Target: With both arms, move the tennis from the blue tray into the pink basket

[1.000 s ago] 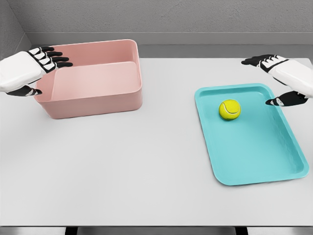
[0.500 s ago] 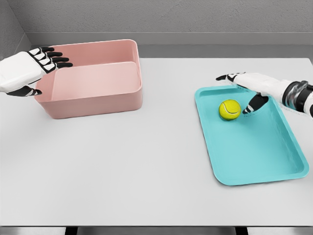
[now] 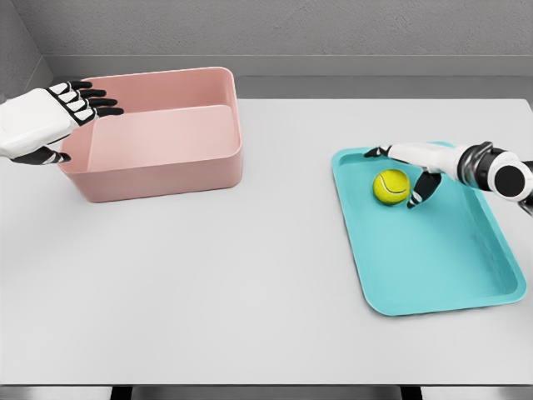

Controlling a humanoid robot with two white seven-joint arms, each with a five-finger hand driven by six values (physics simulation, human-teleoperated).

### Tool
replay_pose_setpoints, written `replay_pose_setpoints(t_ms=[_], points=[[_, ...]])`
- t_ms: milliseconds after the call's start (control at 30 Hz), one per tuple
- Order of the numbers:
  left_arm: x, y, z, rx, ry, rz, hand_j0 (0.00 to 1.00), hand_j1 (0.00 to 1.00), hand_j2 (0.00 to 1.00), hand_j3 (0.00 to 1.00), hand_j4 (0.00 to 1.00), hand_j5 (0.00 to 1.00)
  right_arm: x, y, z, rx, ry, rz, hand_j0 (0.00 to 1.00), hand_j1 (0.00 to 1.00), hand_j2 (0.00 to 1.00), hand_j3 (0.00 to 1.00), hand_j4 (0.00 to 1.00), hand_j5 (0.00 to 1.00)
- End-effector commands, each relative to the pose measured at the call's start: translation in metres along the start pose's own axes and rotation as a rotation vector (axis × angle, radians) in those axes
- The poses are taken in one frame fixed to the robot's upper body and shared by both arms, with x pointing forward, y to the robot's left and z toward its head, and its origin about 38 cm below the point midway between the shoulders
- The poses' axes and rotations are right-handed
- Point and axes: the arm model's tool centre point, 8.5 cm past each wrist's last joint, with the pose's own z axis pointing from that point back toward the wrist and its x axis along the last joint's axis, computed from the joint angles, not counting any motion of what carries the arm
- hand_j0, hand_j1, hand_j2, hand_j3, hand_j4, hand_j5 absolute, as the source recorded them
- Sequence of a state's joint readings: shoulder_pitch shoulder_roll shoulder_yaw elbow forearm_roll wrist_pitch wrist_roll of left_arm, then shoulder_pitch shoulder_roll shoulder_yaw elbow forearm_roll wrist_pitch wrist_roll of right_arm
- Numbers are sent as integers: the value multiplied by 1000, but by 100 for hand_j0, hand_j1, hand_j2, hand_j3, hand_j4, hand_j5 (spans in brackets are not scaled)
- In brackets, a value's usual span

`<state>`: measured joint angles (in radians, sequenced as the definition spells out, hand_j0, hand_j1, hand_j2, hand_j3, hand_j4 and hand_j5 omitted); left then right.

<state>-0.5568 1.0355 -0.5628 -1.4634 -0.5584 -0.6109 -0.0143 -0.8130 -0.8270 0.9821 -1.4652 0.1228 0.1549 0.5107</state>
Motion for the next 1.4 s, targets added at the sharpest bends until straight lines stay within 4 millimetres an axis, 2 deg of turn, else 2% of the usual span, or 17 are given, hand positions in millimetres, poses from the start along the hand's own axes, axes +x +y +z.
replay_pose_setpoints(t_ms=[0, 233, 267, 333, 400, 533, 700, 900, 1000, 1367], points=[[-1, 1, 1, 4, 1, 4, 100, 100, 100, 100, 100, 100, 1, 6, -3, 22, -3, 5, 100, 100, 100, 100, 100, 100], [-1, 2, 1, 5, 2, 1, 100, 100, 100, 100, 100, 100, -1, 12, -4, 39, 6, 5, 100, 100, 100, 100, 100, 100], [-2, 2, 2, 1, 4, -1, 100, 100, 100, 100, 100, 100, -2, 11, -3, 41, 8, 10, 83, 83, 83, 83, 83, 83], [-2, 2, 2, 0, 5, -2, 100, 100, 100, 100, 100, 100, -1, 11, -3, 41, 4, 23, 62, 62, 62, 62, 62, 62], [-2, 2, 2, 1, 5, -1, 100, 100, 100, 100, 100, 100, -2, 11, -3, 40, 6, 22, 60, 60, 60, 60, 60, 60], [-2, 2, 2, 1, 5, -1, 100, 100, 100, 100, 100, 100, -1, 11, -3, 41, 5, 24, 50, 50, 50, 50, 50, 50], [-2, 2, 2, 3, 5, -1, 100, 100, 100, 100, 100, 100, -1, 12, -2, 68, 8, 24, 46, 46, 46, 46, 46, 46], [-2, 2, 2, 3, 5, -1, 100, 100, 100, 100, 100, 100, 1, -10, 7, 26, 7, 45, 46, 46, 46, 46, 46, 46], [-2, 2, 2, 2, 5, 0, 100, 100, 100, 100, 100, 100, 13, -19, 14, 7, -16, 74, 46, 46, 46, 46, 46, 46], [-2, 2, 2, 2, 5, 0, 100, 100, 100, 100, 100, 100, 70, -24, 20, -2, -158, 154, 46, 46, 46, 46, 46, 46]])
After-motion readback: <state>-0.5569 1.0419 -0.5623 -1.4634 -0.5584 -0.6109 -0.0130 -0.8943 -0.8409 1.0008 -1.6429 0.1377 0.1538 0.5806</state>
